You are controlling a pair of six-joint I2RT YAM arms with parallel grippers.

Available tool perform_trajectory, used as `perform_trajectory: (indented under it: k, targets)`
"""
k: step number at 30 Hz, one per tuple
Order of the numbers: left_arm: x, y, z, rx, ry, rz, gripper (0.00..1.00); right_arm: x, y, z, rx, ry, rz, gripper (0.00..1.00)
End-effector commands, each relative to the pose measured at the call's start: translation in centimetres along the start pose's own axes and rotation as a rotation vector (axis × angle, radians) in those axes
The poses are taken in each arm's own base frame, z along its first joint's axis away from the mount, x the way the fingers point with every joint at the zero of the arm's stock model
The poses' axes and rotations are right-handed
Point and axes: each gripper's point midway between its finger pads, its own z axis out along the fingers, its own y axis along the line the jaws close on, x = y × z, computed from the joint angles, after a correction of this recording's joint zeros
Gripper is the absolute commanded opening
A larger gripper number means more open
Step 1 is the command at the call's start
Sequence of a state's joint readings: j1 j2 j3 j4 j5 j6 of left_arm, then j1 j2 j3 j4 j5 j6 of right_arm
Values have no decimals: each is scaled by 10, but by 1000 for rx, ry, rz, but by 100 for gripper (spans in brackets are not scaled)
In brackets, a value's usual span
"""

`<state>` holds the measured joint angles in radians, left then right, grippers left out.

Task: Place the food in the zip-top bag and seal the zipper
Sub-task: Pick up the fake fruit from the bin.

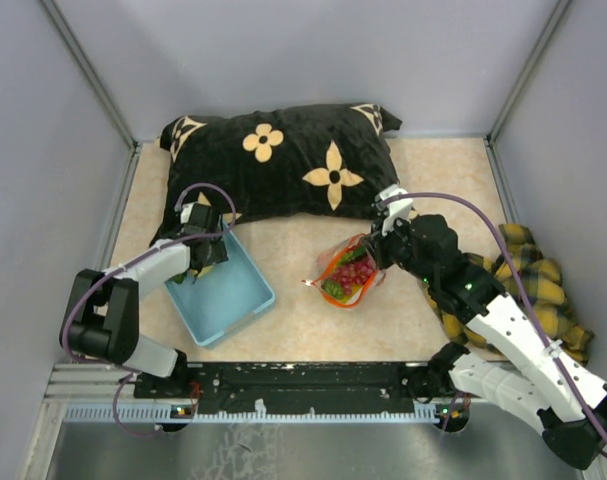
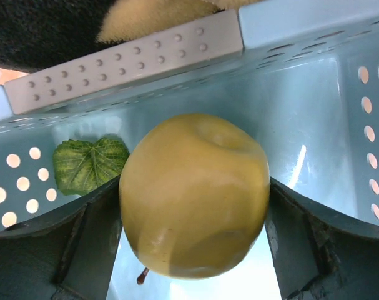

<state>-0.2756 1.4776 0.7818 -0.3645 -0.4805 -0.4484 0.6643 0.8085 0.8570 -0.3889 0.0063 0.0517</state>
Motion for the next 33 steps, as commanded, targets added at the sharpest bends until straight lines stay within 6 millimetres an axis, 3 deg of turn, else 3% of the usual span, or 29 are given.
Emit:
perform_trajectory:
  k: [1,6,9,17,24,29,33]
  targets:
    - [-2,-6,-3,48,-3,-30,86,-35,-1,-5,5,-133,-5,0]
    - [-3,-11,-15,110,-7,-50,71,-36,-1,-5,5,-137,-5,0]
    - [-4,-15,-25,158,-11,-65,57,-37,0,-5,0,-136,-4,0]
    - [-11,-36,-59,333,-28,-55,50,-37,0,-3,1,-130,0,0]
    - [-22,-76,-115,623,-125,-11,49,-40,3,-2,-11,-134,16,0]
    - [-18,-113,-169,837,-208,75,49,-45,8,0,-38,-139,30,0]
    - [-17,-131,-213,1000,-274,119,49,-49,9,4,-38,-136,39,0]
